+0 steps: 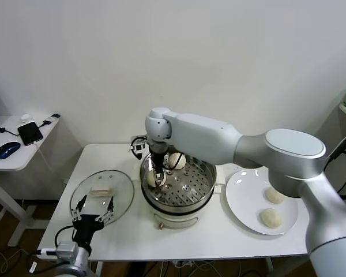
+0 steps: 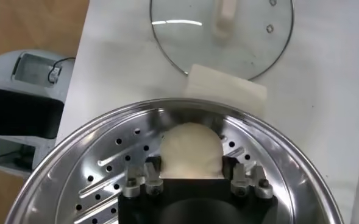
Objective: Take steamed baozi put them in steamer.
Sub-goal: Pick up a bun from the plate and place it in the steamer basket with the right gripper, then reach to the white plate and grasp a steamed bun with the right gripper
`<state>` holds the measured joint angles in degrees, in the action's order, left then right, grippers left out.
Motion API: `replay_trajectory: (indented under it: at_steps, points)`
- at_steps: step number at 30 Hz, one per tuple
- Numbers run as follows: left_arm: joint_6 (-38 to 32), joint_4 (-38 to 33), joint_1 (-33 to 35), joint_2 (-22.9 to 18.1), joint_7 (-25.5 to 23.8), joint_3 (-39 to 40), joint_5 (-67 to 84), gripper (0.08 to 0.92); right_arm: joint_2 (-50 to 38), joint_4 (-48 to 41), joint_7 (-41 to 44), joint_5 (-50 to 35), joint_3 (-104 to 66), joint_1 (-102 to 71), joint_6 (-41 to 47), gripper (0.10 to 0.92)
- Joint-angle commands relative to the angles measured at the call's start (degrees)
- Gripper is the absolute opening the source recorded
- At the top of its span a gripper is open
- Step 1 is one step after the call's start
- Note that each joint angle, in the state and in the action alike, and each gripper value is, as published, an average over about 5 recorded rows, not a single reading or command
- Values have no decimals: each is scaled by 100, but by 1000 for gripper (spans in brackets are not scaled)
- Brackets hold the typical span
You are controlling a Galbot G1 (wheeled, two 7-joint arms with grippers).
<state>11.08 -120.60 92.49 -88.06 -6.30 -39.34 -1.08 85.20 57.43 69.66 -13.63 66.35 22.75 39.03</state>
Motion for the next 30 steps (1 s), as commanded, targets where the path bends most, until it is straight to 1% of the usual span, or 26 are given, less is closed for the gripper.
replay_trajectory:
  at_steps: [1,3,6,9,17,20,22,25,27,30]
  points:
    - [8,3,-3,-4,-7,-7,-6,823,-35,103,-38,32,-26,-39,17,771]
    - [14,-1,-3,-6,-11,-15,-7,823,-158,219,-31,31,-75,13,16,807]
    - [20,-21,12,-6,-23,-26,-7,823,-480,516,3,16,-174,147,9,820]
    - [20,-28,31,-5,-30,-43,5,823,-1017,1046,64,22,-276,335,-10,822]
    - [7,-24,34,3,18,-66,256,823,-3424,2779,531,230,-702,879,-368,823]
    - [38,-37,28,9,13,-73,302,823,-4389,3256,779,362,-800,985,-634,823]
    - [79,-70,25,9,0,-76,334,823,-5018,3446,952,490,-854,917,-978,823]
    - [139,-123,38,16,-24,-73,396,823,-5721,3574,1131,850,-928,632,-1577,823]
    - [170,-152,67,19,-36,-71,426,823,-6052,3595,1178,1211,-1091,196,-1855,823]
    - [199,-196,148,12,-43,-66,441,823,-6369,3571,1214,1686,-1961,-1041,-2172,823]
